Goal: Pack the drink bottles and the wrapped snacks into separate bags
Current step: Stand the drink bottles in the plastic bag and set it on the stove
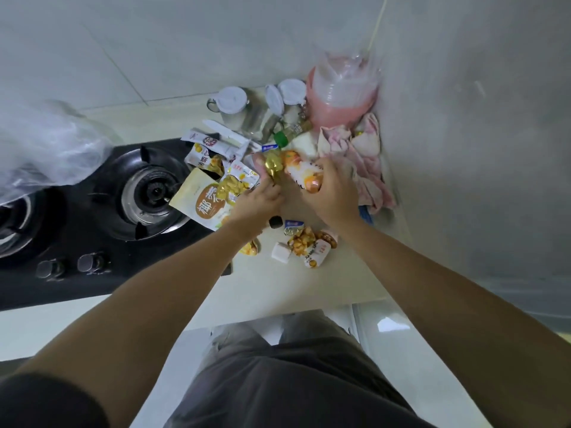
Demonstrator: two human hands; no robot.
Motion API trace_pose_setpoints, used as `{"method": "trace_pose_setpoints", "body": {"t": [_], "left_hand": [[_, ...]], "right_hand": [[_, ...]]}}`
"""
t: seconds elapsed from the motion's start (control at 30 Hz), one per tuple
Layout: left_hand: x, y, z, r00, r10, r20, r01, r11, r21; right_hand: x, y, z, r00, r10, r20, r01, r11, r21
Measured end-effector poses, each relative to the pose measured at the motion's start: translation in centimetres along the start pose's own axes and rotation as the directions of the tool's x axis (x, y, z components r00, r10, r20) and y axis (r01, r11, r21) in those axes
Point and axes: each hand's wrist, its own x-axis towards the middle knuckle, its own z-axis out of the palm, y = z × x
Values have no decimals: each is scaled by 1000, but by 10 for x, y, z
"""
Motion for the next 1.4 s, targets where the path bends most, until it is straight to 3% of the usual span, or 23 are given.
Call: {"method": "trace_pose_setpoints", "body": {"t": [0.1,0.23,0.4,0.63,0.97,1.17,1.4], "left_hand": [[-5,-9,-12,989,-47,-143,19,980,-197],[-9,-25,-33,958,-202,-202,87,880,-466],[-16,-33,-71,823,-553,-129,223,524,-822],[-65,-70,-124,689,-705,-168,263,459,-848],[-224,-164,-155,467,-847,-253,307,424,-852],[-391,-223,-126,329,-917,-226,374,346,-860],[-605,-276,-60,204,-968,-144,479,227,-848]], "right_hand": [[18,-14,-19,999,-12,36,11,1000,5],[32,-27,-28,998,-31,61,29,999,29],[35,-36,-31,997,-57,48,55,997,56],[47,-102,-48,981,-193,30,187,973,135],[26,-273,-28,893,-446,59,414,867,278],[-60,-414,43,788,-602,133,521,765,379],[-195,-566,158,675,-681,284,534,717,449]]}}
